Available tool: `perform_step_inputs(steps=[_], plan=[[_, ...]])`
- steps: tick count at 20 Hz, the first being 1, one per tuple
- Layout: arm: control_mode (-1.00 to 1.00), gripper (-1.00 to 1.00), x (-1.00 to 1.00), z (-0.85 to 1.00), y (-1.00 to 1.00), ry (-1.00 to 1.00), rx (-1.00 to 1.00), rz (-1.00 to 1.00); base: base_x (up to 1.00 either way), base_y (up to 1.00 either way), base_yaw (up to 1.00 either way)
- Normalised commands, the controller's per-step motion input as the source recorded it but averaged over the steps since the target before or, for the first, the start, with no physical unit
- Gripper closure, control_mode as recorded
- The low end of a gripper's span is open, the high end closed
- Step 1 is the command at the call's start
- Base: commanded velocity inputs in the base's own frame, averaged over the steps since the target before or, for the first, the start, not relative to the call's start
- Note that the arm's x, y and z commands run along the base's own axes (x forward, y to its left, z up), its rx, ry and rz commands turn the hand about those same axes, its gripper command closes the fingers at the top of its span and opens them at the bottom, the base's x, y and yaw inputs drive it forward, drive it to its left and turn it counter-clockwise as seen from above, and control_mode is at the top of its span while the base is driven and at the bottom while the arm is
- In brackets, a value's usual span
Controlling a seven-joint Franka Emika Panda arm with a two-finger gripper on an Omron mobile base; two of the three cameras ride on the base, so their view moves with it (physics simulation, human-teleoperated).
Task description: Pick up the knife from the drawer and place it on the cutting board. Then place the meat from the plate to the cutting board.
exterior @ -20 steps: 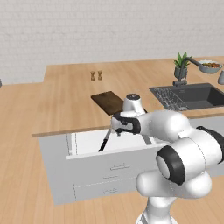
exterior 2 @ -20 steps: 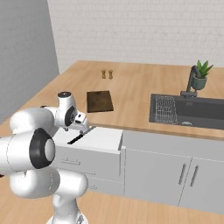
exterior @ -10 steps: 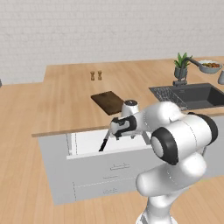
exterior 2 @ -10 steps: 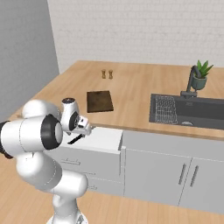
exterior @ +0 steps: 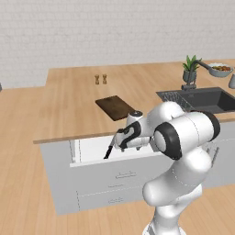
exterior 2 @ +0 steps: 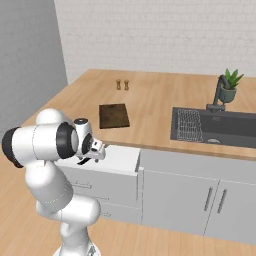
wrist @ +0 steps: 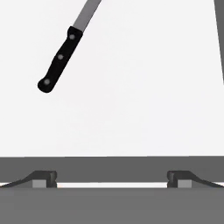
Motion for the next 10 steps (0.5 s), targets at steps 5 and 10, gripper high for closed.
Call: perform_step_inputs(steps=[5,10], plan=[[-1.0,-1.0,0.0,-0.15,0.0,0.15,0.0,0.0,0.0,0.0,0.0],[-1.0,-1.0,0.0,-0.14,0.0,0.09,0.0,0.0,0.0,0.0,0.0]])
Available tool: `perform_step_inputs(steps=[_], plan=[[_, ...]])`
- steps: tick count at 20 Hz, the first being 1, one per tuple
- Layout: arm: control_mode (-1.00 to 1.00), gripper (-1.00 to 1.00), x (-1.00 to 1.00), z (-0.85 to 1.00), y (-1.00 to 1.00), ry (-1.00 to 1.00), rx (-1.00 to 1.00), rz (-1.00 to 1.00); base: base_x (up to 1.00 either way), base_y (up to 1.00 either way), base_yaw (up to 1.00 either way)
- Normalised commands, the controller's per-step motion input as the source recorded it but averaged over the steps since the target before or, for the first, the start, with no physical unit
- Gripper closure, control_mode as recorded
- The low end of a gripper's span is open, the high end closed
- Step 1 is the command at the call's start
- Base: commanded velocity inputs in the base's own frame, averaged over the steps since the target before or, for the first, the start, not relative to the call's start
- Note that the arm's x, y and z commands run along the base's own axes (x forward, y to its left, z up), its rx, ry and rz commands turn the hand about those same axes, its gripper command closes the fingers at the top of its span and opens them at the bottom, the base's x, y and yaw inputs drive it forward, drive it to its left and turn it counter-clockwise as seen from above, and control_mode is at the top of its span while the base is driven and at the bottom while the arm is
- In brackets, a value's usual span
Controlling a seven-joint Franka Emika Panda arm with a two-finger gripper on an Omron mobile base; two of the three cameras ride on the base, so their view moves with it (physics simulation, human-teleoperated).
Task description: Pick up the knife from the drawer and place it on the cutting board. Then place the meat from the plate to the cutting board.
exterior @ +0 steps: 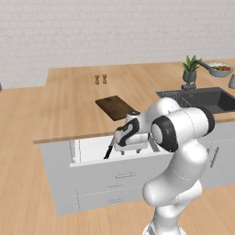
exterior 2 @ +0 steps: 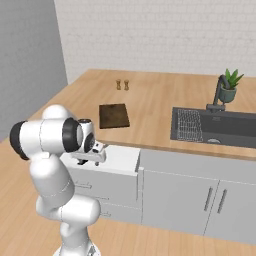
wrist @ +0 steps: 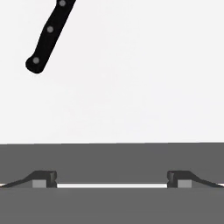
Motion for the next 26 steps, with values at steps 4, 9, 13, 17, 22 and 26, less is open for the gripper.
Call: perform_step_inputs(steps=[4,9,13,17,22,26], plan=[[-1.0,-1.0,0.0,-0.2,0.0,0.0,0.0,0.0,0.0,0.0,0.0],[-1.0,-1.0,0.0,-0.3,0.0,0.0,0.0,0.0,0.0,0.0,0.0],[-1.0,-1.0,0.0,-0.34,0.0,0.0,0.0,0.0,0.0,0.0,0.0],[-1.0,-1.0,-0.44,-0.04,0.0,0.15,0.0,0.0,0.0,0.0,0.0],[-1.0,-1.0,-0.98,0.21,-0.11,0.27,0.01,0.0,0.0,0.0,0.0],[-1.0,-1.0,-1.0,0.0,-0.28,0.42,0.0,0.0,0.0,0.0,0.0]])
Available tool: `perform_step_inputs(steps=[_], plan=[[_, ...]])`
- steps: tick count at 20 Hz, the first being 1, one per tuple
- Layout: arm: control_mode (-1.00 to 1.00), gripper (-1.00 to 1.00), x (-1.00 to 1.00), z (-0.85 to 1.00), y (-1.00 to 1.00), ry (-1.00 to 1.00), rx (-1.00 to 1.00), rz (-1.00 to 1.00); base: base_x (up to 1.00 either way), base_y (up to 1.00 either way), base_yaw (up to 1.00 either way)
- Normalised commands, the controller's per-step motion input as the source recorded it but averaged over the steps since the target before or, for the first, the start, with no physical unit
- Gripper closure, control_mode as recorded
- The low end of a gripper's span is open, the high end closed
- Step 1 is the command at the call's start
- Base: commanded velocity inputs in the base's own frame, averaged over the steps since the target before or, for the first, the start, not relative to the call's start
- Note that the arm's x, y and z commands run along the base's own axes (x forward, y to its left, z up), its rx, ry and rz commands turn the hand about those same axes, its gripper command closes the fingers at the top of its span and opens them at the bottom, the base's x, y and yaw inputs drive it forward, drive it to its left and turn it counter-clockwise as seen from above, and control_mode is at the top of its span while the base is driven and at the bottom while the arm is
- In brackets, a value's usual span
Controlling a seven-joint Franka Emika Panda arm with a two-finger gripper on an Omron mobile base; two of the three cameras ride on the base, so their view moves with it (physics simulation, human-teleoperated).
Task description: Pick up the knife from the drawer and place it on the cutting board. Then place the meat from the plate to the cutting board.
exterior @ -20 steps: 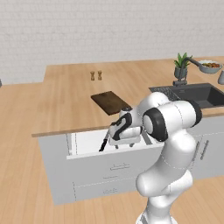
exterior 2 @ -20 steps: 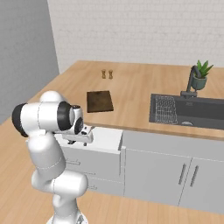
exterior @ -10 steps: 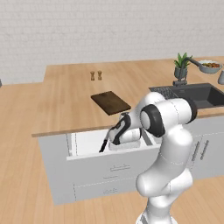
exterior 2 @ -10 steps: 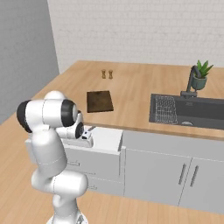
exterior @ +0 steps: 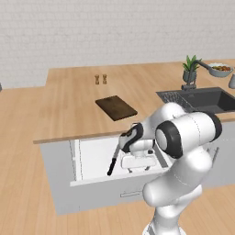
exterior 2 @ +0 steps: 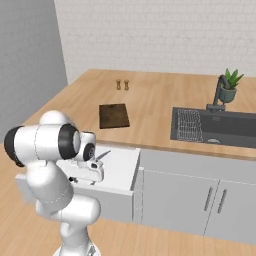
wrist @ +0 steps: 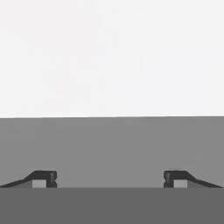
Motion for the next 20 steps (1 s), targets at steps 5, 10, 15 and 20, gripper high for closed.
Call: perform_step_inputs(steps=[5,10,15,20], plan=[[-1.0,-1.0,-0.34,0.43,0.0,0.04,0.0,-0.02,0.0,0.0,0.0],[-1.0,-1.0,0.07,0.34,0.58,-0.11,0.0,-0.03,0.0,0.0,0.0],[-1.0,-1.0,0.34,0.0,0.42,-0.02,0.0,-0.03,0.0,0.0,0.0],[-1.0,-1.0,0.51,0.0,0.13,0.0,-0.03,-0.04,0.0,0.0,0.0]])
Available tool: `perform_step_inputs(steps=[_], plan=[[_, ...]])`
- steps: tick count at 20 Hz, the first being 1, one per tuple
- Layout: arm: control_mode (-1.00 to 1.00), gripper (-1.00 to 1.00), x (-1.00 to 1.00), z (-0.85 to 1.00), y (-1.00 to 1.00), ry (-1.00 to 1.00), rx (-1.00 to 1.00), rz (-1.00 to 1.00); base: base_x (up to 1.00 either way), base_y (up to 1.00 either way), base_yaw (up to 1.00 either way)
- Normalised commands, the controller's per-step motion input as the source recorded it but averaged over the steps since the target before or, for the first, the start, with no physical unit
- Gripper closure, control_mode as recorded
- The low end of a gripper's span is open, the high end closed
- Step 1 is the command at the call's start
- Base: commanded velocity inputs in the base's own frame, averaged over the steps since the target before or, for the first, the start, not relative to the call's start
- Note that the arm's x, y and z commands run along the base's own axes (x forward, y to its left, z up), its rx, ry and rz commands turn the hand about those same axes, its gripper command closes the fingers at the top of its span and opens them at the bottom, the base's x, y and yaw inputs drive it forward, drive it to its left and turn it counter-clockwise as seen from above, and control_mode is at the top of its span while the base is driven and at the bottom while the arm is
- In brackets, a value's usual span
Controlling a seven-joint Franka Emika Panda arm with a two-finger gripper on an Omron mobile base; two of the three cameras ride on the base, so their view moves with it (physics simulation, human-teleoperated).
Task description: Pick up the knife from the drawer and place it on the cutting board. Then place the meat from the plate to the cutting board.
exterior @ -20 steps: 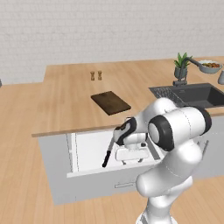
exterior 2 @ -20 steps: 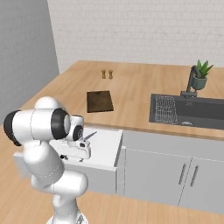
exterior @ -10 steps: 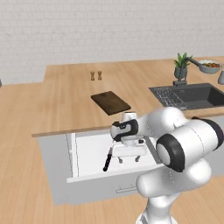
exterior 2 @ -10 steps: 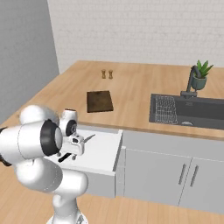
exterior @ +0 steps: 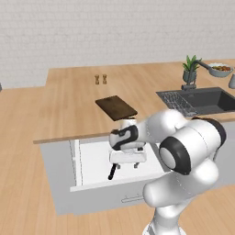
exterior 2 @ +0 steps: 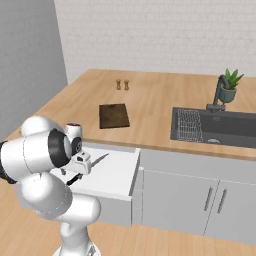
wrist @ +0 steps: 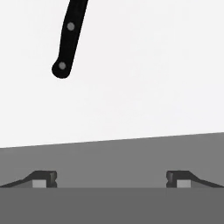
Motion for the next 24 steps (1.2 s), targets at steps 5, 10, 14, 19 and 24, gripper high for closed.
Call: perform_step_inputs(steps=[5,10,14,19,24], plan=[[-1.0,-1.0,0.23,-0.12,0.22,0.01,-0.04,-0.03,0.0,0.0,0.0],[-1.0,-1.0,0.18,-0.3,0.06,0.01,-0.03,-0.05,0.0,0.0,0.0],[-1.0,-1.0,0.24,-0.27,0.06,0.0,-0.03,-0.04,0.0,0.0,0.0],[-1.0,-1.0,0.11,-0.28,0.03,0.0,-0.02,-0.02,0.0,0.0,0.0],[-1.0,-1.0,0.08,-0.3,0.0,0.0,-0.01,-0.01,0.0,0.0,0.0]])
